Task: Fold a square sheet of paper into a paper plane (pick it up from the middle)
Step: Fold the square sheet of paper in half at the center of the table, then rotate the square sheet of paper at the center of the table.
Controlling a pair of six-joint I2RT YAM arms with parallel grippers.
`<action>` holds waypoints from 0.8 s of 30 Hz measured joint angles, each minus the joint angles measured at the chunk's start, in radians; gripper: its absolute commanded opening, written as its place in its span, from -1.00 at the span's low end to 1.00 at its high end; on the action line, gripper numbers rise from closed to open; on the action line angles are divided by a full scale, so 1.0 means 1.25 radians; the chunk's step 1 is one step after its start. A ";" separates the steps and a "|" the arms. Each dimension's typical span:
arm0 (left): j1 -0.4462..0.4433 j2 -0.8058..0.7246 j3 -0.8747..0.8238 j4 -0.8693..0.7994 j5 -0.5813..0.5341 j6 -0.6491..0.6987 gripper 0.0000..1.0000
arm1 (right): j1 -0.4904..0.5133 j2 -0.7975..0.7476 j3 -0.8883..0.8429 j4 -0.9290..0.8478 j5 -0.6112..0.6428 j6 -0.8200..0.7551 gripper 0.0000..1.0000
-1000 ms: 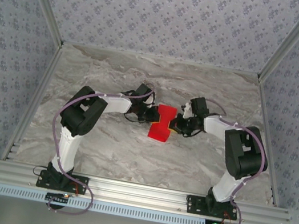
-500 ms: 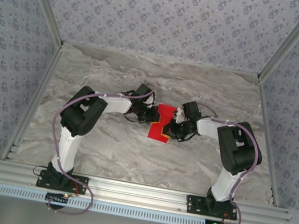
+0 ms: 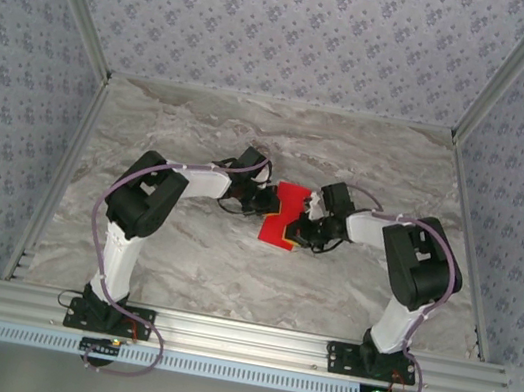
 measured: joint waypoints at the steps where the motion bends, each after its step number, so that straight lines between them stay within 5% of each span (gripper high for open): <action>1: 0.000 0.000 0.000 0.000 0.000 0.000 -1.00 | 0.000 -0.007 -0.009 -0.005 -0.003 -0.004 -1.00; 12: -0.001 0.000 0.018 -0.022 -0.005 0.028 -1.00 | -0.060 -0.090 -0.027 -0.162 0.009 -0.056 -1.00; 18: -0.002 0.001 0.068 -0.114 -0.044 0.162 -1.00 | -0.096 -0.105 0.072 -0.123 0.041 -0.038 -1.00; 24: 0.033 0.002 0.113 -0.221 -0.054 0.321 -1.00 | -0.093 0.042 0.230 -0.074 0.080 -0.019 -1.00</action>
